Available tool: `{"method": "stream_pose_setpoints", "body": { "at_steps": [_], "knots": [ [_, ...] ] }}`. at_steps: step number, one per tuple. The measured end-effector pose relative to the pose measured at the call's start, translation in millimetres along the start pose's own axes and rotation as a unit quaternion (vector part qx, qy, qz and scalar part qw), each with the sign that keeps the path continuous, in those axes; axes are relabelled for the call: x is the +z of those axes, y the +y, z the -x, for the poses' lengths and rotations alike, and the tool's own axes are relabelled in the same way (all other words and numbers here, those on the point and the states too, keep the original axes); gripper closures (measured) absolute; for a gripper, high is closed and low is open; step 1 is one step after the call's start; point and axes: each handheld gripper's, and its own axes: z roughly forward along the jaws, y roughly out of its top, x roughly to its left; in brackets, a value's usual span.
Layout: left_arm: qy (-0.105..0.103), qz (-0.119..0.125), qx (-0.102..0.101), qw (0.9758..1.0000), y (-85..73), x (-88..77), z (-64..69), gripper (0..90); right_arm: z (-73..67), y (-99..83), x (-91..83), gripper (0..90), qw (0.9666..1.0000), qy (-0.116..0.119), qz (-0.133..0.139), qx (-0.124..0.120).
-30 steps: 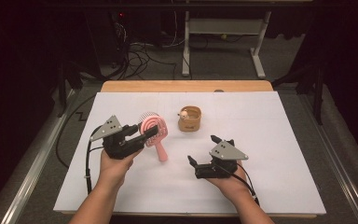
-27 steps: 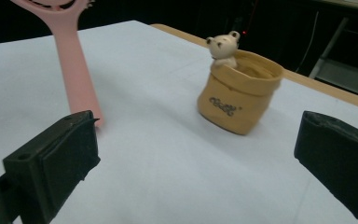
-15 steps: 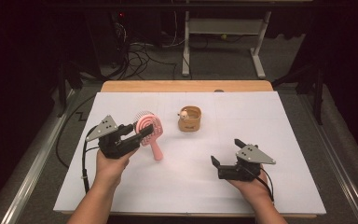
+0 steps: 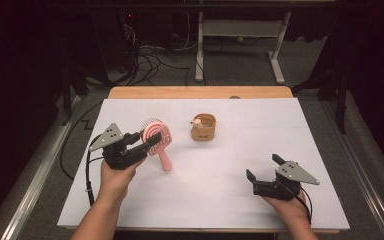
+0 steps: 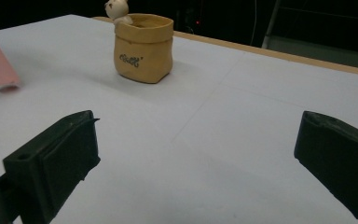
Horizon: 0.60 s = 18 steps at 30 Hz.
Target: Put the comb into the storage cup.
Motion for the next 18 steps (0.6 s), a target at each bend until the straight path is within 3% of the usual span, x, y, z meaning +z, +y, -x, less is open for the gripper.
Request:
{"method": "stream_pose_setpoints", "body": {
  "at_steps": [10,18],
  "knots": [
    [-0.002,0.002,0.003,1.0,0.2,1.8,1.7,63.6,4.7,-5.8,-2.5,0.4,0.9999,-0.004,0.007,0.013],
    [-0.007,0.015,-0.017,0.9997,7.4,8.9,1.1,63.6,7.6,-7.3,-2.4,0.4,0.9998,-0.002,0.009,0.02]
  ]
}}
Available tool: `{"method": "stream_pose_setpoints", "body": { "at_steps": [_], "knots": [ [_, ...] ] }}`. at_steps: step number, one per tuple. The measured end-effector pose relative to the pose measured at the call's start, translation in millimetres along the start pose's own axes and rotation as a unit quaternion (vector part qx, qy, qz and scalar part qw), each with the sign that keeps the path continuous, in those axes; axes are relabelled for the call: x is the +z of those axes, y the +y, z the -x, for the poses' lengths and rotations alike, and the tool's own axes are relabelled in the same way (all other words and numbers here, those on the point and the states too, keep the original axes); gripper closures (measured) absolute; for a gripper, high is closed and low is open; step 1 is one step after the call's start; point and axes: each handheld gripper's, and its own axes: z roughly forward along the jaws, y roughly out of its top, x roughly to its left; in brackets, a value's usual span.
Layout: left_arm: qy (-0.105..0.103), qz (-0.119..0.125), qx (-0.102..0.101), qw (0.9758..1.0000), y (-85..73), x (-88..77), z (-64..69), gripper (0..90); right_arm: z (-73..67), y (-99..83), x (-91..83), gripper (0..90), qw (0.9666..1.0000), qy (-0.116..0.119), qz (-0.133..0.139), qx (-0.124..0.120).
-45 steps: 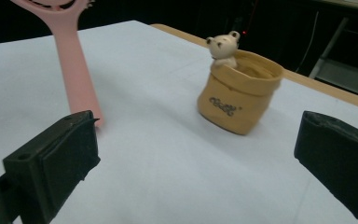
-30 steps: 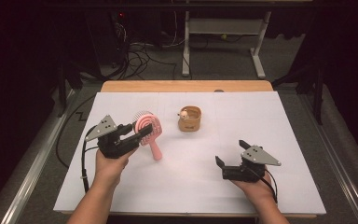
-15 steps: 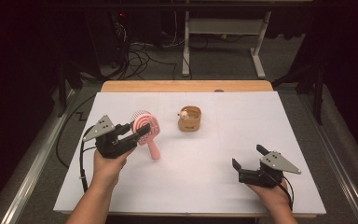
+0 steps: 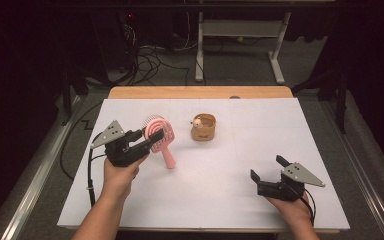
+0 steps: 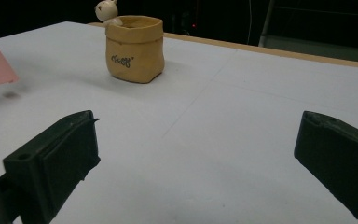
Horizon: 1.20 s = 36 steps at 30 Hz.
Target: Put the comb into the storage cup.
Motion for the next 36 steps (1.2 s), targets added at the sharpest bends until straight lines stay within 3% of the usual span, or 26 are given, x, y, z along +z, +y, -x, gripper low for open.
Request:
{"method": "stream_pose_setpoints", "body": {
  "at_steps": [13,36],
  "knots": [
    [-0.005,0.005,-0.003,1.0,13.5,23.4,3.8,63.7,3.5,0.7,-5.3,0.4,0.9999,-0.001,0.014,0.003],
    [-0.013,0.011,0.014,0.9998,42.4,59.0,15.2,63.6,3.7,0.6,-6.5,0.4,0.9998,0.003,0.018,0.006]
  ]
}}
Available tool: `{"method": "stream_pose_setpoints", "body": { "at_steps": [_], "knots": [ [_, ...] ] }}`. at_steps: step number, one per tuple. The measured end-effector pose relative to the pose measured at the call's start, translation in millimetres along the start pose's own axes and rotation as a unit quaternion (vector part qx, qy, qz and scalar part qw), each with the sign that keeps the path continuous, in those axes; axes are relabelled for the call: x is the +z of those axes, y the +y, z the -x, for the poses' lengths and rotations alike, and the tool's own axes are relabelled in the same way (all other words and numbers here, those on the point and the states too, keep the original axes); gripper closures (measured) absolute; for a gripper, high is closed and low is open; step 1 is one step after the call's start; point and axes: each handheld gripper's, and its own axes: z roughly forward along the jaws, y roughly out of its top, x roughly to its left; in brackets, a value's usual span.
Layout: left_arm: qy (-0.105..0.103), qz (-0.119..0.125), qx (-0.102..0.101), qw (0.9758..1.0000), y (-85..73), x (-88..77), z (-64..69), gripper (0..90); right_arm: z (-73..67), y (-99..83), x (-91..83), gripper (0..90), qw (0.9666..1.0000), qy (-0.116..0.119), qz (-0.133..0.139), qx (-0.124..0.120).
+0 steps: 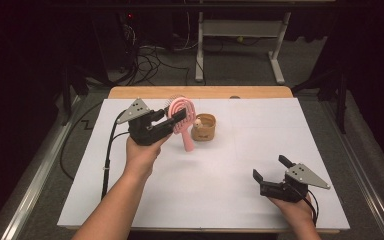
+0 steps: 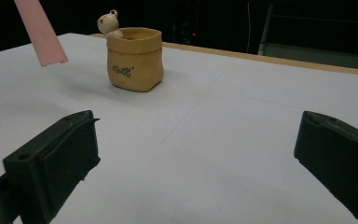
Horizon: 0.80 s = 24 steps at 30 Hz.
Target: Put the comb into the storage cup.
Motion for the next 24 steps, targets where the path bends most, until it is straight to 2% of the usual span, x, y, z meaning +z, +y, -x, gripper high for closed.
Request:
{"method": "stream_pose_setpoints", "body": {
  "at_steps": [13,24],
  "knots": [
    [-0.004,0.005,0.009,0.9999,23.3,16.8,6.5,63.7,-0.4,0.2,0.6,0.4,1.0,0.003,0.001,0.0],
    [-0.008,0.008,0.008,0.9999,31.9,35.4,7.7,63.7,0.5,0.6,-0.4,0.4,1.0,0.001,0.004,-0.001]
  ]
}}
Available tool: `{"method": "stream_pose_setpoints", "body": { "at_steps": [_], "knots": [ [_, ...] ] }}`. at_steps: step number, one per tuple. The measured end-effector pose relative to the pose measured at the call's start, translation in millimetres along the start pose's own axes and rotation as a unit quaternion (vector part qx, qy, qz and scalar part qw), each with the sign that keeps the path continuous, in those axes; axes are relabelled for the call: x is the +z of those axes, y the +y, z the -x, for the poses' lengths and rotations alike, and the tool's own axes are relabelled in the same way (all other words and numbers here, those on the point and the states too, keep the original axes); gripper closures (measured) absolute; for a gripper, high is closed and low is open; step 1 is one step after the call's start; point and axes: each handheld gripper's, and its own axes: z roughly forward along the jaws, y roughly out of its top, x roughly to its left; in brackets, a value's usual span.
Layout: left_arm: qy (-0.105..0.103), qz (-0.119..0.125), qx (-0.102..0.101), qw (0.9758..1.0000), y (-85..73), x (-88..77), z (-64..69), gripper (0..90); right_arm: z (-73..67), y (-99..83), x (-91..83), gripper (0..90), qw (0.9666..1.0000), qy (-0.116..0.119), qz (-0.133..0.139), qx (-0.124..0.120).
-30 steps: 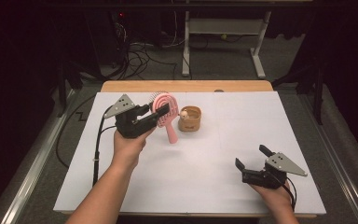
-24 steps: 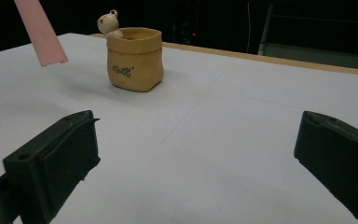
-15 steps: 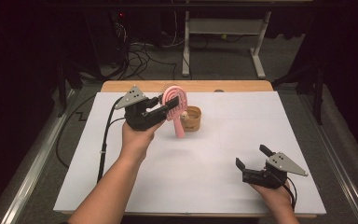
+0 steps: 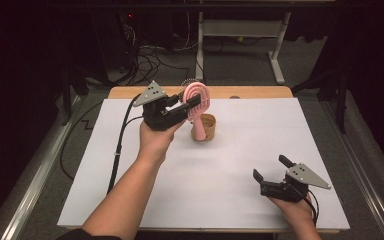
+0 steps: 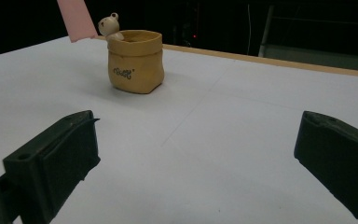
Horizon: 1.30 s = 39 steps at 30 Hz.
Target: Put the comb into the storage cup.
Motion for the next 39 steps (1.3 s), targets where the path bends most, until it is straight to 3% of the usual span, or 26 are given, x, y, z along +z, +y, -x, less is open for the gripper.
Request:
{"method": "stream_pose_setpoints", "body": {
  "at_steps": [5,16,39],
  "knots": [
    [-0.006,0.003,-0.003,1.0,5.4,7.8,-0.7,63.7,-0.6,0.1,0.1,0.4,1.0,0.0,0.0,-0.002],
    [0.0,0.008,0.011,0.9999,18.7,28.4,-0.8,63.7,0.5,0.3,-0.7,0.4,1.0,-0.001,0.003,0.001],
    [0.025,0.016,0.003,0.9995,18.2,48.5,-17.6,63.7,1.0,0.6,-0.1,0.4,1.0,0.001,0.009,0.004]
  ]
}}
